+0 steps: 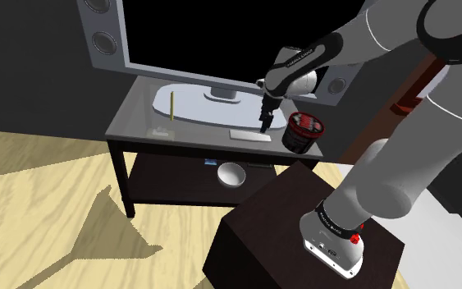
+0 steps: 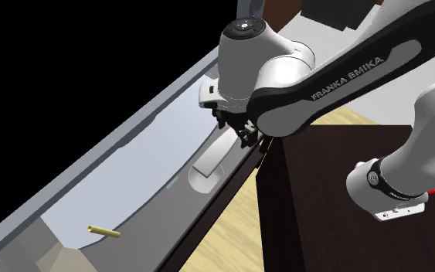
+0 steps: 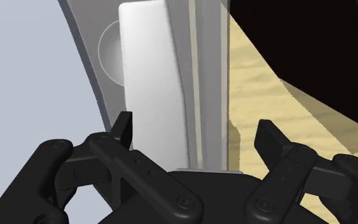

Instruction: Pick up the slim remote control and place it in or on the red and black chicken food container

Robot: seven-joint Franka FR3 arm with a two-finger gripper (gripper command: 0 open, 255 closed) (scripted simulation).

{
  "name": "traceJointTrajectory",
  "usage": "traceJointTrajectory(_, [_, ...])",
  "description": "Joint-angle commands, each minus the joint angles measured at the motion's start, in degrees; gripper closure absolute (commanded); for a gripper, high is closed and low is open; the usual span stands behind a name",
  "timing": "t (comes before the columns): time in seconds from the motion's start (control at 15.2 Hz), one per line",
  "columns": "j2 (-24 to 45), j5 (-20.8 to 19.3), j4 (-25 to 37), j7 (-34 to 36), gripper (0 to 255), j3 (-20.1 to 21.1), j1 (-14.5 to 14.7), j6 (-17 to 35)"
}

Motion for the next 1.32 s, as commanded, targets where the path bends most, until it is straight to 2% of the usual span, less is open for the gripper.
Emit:
traceJointTrajectory(0.0, [6.30, 4.98, 2.51, -7.42, 0, 0.26, 0.16, 3.14])
traceJointTrajectory(0.2, [14.24, 11.25, 6.47, -16.60, 0, 3.21, -1.69, 6.34])
traceJointTrajectory(0.66, [19.78, 16.12, 7.09, -20.09, 0, 6.58, -4.12, 10.83])
traceJointTrajectory(1.25, [20.25, 16.54, 7.18, -20.39, 0, 6.84, -4.30, 11.18])
